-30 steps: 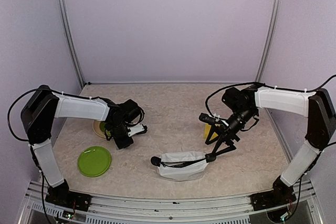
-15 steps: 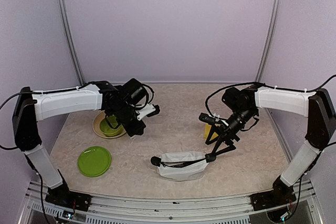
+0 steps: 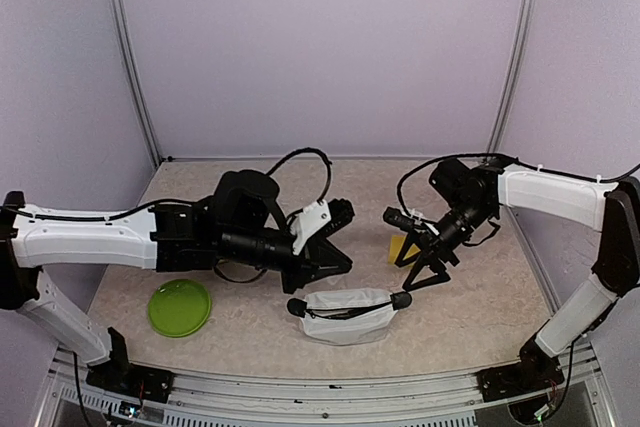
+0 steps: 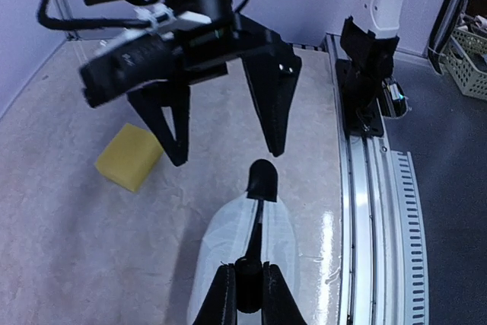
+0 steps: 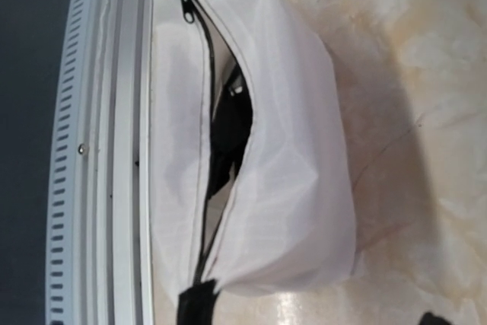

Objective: Sort the hair-cutting tools

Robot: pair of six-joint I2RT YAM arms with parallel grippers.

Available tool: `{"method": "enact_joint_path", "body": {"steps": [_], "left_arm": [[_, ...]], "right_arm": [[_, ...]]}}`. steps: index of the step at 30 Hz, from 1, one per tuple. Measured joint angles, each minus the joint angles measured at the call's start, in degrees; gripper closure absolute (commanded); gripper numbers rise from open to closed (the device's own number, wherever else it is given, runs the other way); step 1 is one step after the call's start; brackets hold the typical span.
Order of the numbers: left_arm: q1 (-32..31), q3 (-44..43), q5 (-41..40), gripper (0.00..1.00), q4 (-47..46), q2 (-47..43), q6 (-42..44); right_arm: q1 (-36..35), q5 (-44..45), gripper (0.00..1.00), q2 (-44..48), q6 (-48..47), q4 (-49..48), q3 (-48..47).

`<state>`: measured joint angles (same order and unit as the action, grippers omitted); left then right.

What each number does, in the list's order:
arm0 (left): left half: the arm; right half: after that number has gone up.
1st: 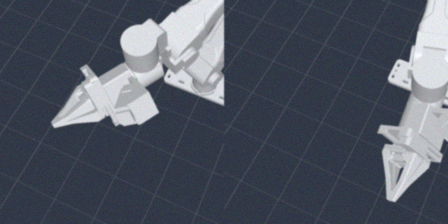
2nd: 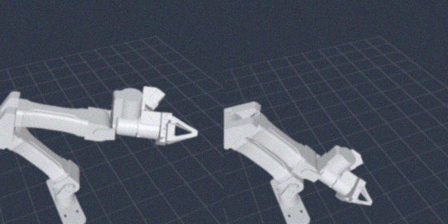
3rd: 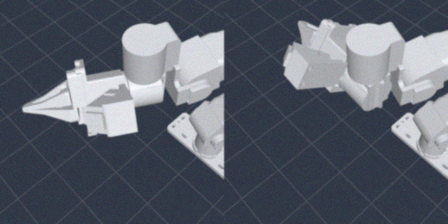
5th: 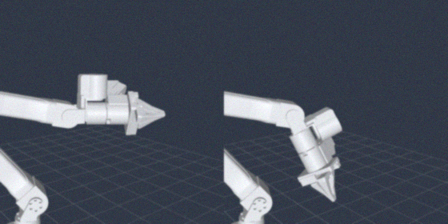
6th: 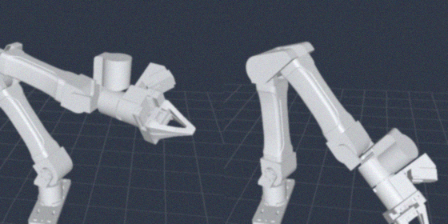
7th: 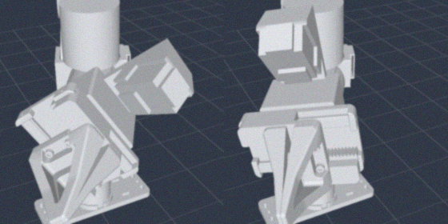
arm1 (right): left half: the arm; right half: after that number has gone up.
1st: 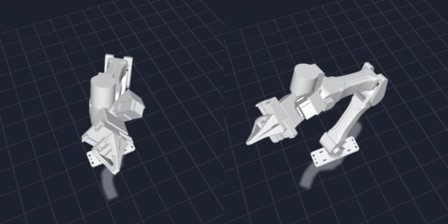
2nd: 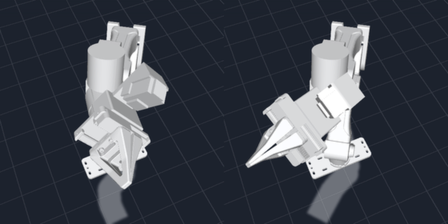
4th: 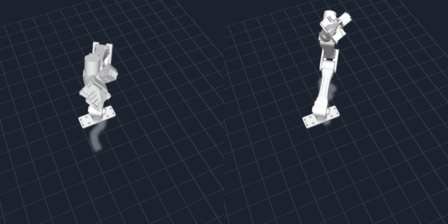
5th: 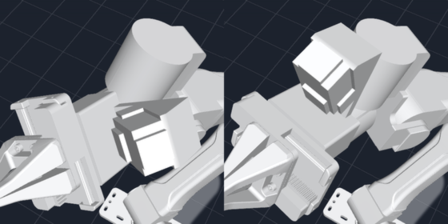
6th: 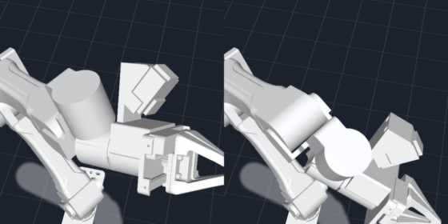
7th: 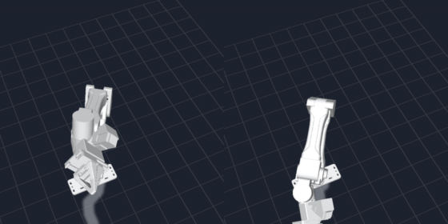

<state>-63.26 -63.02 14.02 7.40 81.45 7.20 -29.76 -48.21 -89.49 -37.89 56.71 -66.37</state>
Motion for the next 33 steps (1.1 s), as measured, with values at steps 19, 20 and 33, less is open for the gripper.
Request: {"method": "enact_joint_path", "body": {"steps": [19,20,33], "left_arm": [[-4.87,3.63,-3.21,0.97,-10.67,19.26,2.73],[-4.87,3.58,-3.61,0.96,-10.32,19.63,3.17],[-5.92,1.57,-10.67,0.55,-5.16,19.69,4.74]], "right_arm": [[0.59,0.28,0.00,3.26,1.90,-3.13,6.32],[0.59,0.28,0.00,3.26,1.90,-3.15,6.32],[0.59,1.20,0.00,3.26,1.84,-3.37,6.03]]}}
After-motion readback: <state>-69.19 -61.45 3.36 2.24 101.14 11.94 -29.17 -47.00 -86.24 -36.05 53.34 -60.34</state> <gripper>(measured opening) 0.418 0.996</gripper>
